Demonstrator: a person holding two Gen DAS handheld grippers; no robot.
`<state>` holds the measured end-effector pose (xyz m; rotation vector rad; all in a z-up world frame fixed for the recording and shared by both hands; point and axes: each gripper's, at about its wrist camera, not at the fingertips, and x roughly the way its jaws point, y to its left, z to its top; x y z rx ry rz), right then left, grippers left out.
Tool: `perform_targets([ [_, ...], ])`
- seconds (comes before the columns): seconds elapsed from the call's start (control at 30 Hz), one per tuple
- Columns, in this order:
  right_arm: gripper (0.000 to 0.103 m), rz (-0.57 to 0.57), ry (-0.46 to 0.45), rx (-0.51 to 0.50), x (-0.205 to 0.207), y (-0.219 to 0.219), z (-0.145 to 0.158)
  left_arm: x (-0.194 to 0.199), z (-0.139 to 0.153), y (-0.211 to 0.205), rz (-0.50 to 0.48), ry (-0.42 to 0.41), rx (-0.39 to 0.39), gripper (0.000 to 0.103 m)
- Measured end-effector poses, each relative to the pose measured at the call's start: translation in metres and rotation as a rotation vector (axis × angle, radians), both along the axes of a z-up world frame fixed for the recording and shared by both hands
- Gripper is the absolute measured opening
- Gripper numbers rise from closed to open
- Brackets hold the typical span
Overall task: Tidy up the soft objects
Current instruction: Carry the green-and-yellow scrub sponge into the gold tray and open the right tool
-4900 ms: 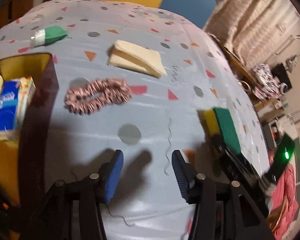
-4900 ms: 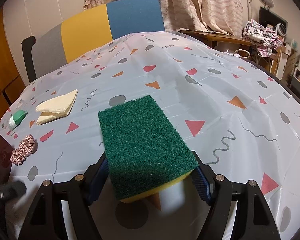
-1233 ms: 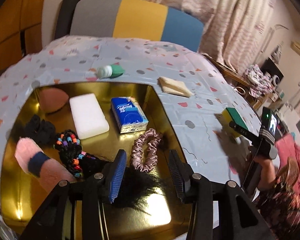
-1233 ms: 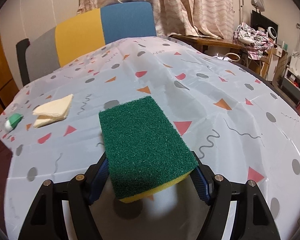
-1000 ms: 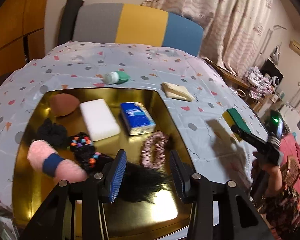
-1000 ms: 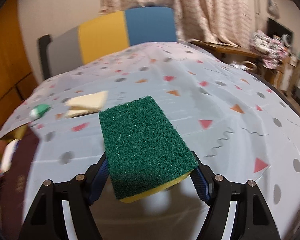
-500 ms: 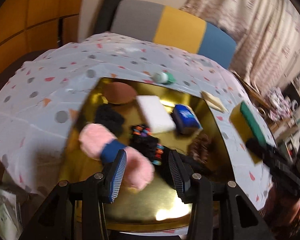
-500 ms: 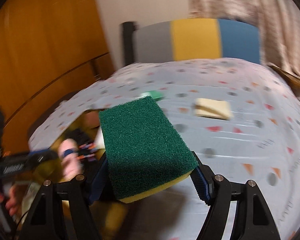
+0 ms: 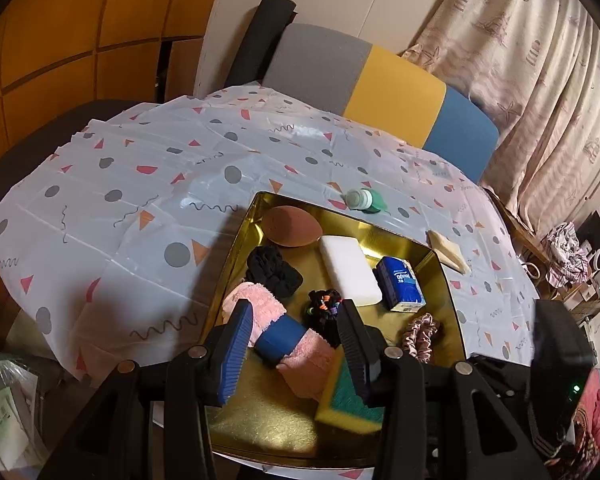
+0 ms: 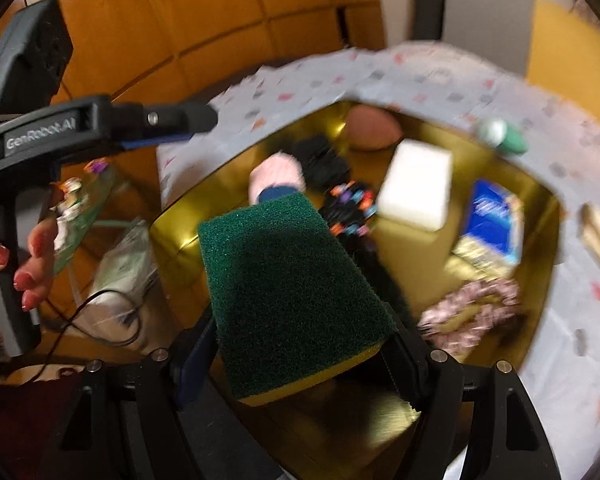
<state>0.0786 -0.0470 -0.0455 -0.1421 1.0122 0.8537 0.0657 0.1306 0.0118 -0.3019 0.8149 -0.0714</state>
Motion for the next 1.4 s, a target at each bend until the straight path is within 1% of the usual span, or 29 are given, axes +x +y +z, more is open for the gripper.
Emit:
perform_targets([
  [0.17,0.076,0.091,0.087,0.005,0.008,0.007,-0.009,0.002,0.000,-0.001,-0.004,0.007,-0.008,0.044],
  [0.23,0.076,0.111,0.118,0.005,0.010,0.011,-0.012,0.001,-0.001,-0.002,-0.005,0.012,-0.010,0.044],
  [0.3,0.076,0.129,0.128,-0.008,0.006,0.013,-0.012,0.001,-0.002,-0.003,-0.004,0.015,-0.014,0.044],
  [0.33,0.076,0.129,0.114,-0.029,0.007,0.016,-0.014,0.001,-0.002,-0.003,-0.004,0.014,-0.012,0.044],
  [0.4,0.076,0.089,0.076,-0.081,0.010,0.016,-0.016,0.001,-0.002,-0.003,-0.005,0.015,-0.009,0.044],
  [0.47,0.077,0.043,0.055,-0.098,0.014,0.012,-0.020,0.001,-0.004,-0.004,-0.007,0.020,-0.010,0.044],
  [0.57,0.079,0.049,0.057,-0.070,0.009,0.003,-0.016,0.002,-0.007,-0.005,-0.010,0.027,-0.011,0.044],
  [0.7,0.087,0.055,0.013,-0.108,-0.001,-0.007,-0.011,0.001,-0.007,-0.008,-0.016,0.028,-0.012,0.044],
  [0.73,0.088,0.041,0.010,-0.100,-0.002,-0.013,-0.009,0.001,-0.006,-0.008,-0.016,0.027,-0.011,0.044],
  [0.83,0.091,-0.018,0.031,-0.022,0.002,-0.031,-0.003,0.001,-0.006,-0.010,-0.019,0.026,-0.009,0.044],
  [0.93,0.091,-0.098,0.034,0.031,0.005,-0.049,0.004,0.001,-0.007,-0.011,-0.020,0.030,-0.010,0.044],
  [1.03,0.091,-0.205,0.023,0.084,0.006,-0.063,0.008,0.001,-0.009,-0.015,-0.031,0.036,-0.008,0.044],
  [1.1,0.089,-0.281,-0.012,0.052,0.008,-0.065,0.009,0.001,-0.011,-0.019,-0.043,0.040,-0.005,0.044],
  [1.2,0.088,-0.340,-0.118,-0.070,0.007,-0.061,0.012,0.000,-0.013,-0.025,-0.058,0.047,0.000,0.044],
  [1.27,0.088,-0.319,-0.149,-0.142,0.008,-0.051,0.008,-0.001,-0.014,-0.028,-0.067,0.048,0.003,0.044],
  [1.37,0.083,-0.280,-0.223,-0.201,0.004,-0.034,0.006,-0.001,-0.013,-0.030,-0.074,0.044,0.007,0.044],
  [1.4,0.083,-0.271,-0.235,-0.202,0.003,-0.030,0.008,-0.001,-0.013,-0.031,-0.076,0.044,0.009,0.044],
])
